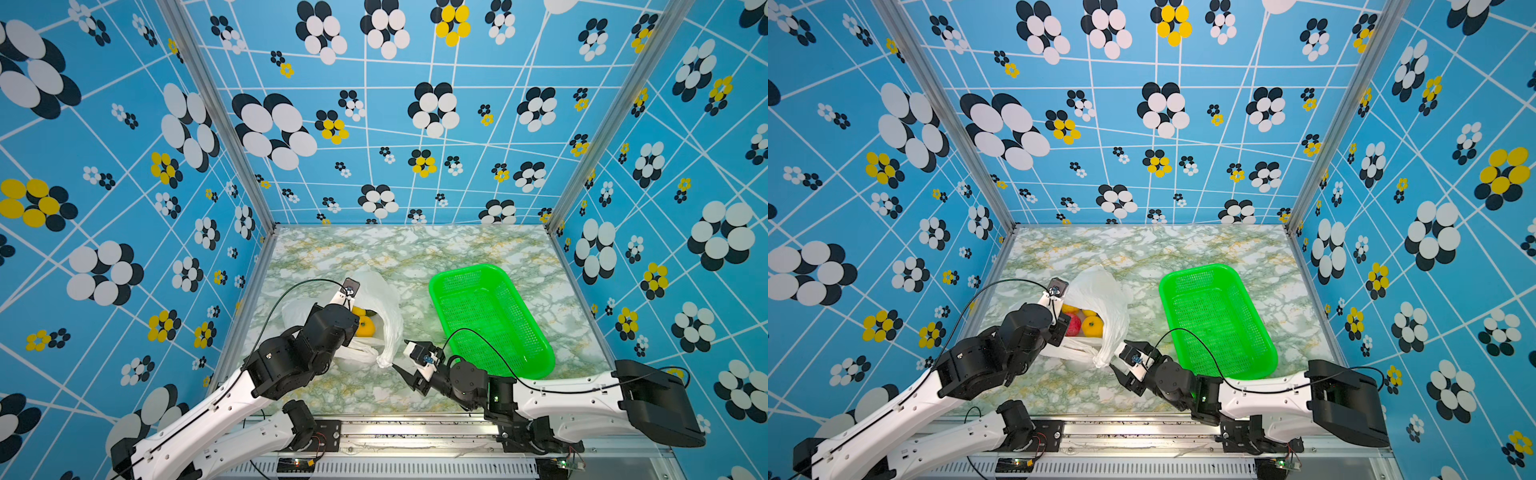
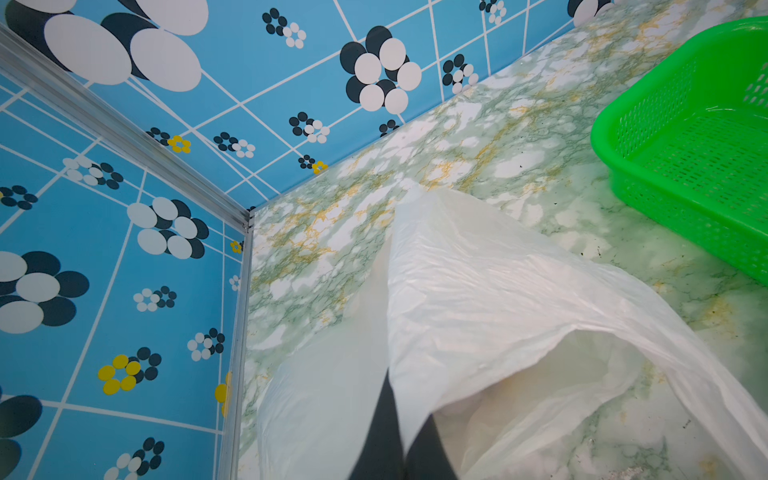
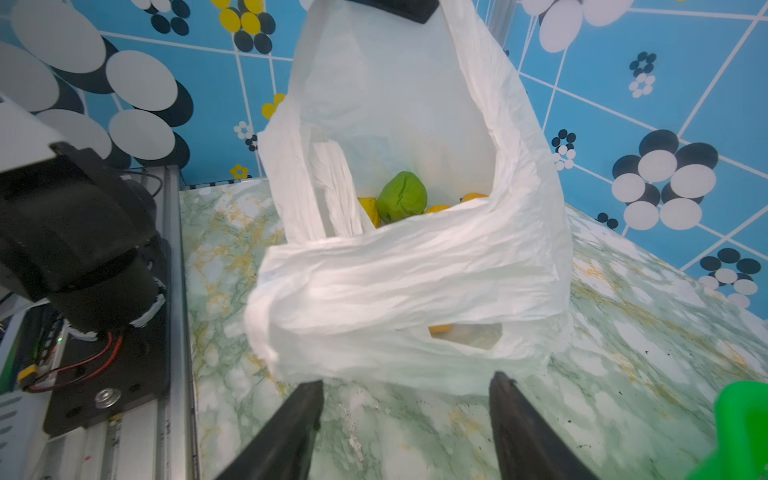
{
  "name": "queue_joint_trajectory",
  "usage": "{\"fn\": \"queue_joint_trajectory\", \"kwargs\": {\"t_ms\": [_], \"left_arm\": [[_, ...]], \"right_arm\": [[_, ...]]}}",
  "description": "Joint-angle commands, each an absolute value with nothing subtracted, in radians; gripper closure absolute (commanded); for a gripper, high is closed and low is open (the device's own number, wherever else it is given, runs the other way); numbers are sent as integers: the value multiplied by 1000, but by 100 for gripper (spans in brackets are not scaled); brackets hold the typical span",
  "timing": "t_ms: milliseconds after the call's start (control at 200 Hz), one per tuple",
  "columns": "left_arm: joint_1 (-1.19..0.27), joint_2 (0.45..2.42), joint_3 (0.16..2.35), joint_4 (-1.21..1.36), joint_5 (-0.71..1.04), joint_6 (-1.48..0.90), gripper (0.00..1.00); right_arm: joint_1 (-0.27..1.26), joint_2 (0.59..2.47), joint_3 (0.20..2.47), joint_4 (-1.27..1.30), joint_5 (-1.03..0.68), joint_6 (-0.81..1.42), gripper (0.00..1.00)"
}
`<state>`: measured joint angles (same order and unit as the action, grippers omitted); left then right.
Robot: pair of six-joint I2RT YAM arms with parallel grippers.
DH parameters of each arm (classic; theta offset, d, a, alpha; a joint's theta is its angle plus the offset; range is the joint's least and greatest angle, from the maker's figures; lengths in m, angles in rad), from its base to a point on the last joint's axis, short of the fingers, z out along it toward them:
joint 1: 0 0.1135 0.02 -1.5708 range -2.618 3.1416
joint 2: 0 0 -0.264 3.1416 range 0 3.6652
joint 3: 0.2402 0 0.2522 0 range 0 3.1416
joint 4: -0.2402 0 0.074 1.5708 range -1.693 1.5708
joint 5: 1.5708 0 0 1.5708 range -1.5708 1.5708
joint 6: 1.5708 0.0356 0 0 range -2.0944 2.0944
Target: Untie the knot of the plastic bag and take out the fruit
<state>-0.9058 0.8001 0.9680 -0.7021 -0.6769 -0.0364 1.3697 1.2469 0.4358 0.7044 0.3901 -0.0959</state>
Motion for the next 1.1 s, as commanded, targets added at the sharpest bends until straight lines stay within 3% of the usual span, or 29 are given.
{"fn": "queue_joint_trajectory", "kwargs": {"t_ms": [0,115,280,465,605,810,1094], "left_arm": [[-912,804,970,-689,-678,-35,100],[-911,801,976,-685,-671,-37,100],[-911,801,982,-684,-660,-35,100],[-912,805,986,-692,-664,-35,100],[-911,804,987,-690,-659,-32,100],[-912,811,991,-696,-663,-31,100],[-911,812,996,-693,-663,-21,100]], "right_arm": [[1404,1292,429,688,348,-74,46],[1425,1427,498,701,329,-67,46],[1430,1602,596,779,333,-106,18],[1389,1710,702,797,353,-134,15],[1320,1739,737,809,387,-138,1],[1296,1780,775,797,377,-191,1],[1203,1881,926,699,208,-205,1]]}}
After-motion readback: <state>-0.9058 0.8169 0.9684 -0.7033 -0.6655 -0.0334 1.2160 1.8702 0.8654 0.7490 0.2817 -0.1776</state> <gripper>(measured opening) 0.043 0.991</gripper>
